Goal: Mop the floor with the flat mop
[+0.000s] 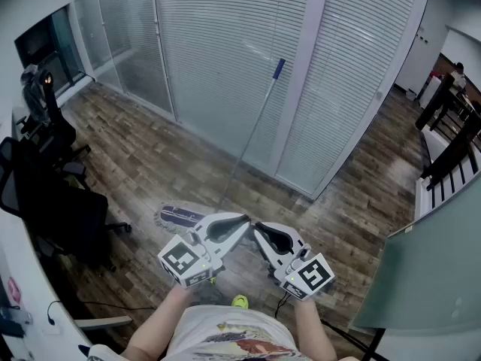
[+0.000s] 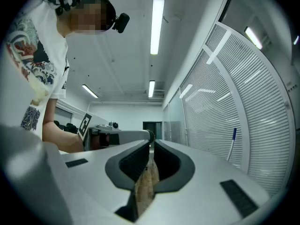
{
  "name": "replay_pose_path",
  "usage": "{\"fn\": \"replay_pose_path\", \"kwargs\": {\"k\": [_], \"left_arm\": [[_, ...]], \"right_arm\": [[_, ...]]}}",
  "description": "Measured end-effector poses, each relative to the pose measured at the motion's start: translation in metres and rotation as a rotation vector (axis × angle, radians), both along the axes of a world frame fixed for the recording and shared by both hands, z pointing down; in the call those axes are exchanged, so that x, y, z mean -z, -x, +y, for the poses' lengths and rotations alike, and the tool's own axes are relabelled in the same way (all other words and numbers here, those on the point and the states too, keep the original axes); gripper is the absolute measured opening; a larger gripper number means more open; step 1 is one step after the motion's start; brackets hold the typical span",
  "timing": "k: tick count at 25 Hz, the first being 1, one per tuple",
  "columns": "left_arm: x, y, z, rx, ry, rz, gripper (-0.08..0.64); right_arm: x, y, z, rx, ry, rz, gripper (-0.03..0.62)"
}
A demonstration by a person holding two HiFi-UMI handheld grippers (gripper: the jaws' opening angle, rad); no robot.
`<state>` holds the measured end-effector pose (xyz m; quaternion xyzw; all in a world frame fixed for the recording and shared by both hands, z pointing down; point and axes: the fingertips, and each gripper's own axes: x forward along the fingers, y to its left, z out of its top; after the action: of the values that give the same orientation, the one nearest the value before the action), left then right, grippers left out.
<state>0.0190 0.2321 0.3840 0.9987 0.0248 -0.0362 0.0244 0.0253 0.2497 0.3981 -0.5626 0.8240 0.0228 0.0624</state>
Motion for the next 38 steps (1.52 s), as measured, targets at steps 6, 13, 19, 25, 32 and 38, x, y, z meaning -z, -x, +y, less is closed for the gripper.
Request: {"fn": "replay_pose_path", "kwargs": {"k": [6, 13, 19, 25, 32, 38], "left_arm": [[0.004, -0.005, -0.003, 0.020, -0.018, -0.010, 0.032], [0.000, -0.011, -0.004, 0.024, -0.014, -0.014, 0.032], [-0.004, -0.016, -0.007, 0.031, -0.009, -0.026, 0.032], [-0.008, -0.018, -0.018, 0.043, -0.006, -0.046, 0.032], [-0.018, -0.023, -0.074, 0.058, 0.011, -0.055, 0.032], [-0.018, -0.048, -0.150, 0.015, 0.033, -0.032, 0.032]], "right_arm": [[0.005, -0.007, -0.002, -0.009, -0.002, 0.000, 0.043], [0.004, -0.010, -0.002, 0.019, -0.007, -0.044, 0.043], [0.001, -0.020, -0.006, 0.028, 0.011, -0.077, 0.043], [0.000, -0.025, -0.023, 0.037, 0.036, -0.058, 0.043], [-0.008, -0.030, -0.079, 0.042, 0.064, -0.046, 0.043], [-0.009, -0.055, -0.154, -0.026, 0.097, -0.012, 0.043]]}}
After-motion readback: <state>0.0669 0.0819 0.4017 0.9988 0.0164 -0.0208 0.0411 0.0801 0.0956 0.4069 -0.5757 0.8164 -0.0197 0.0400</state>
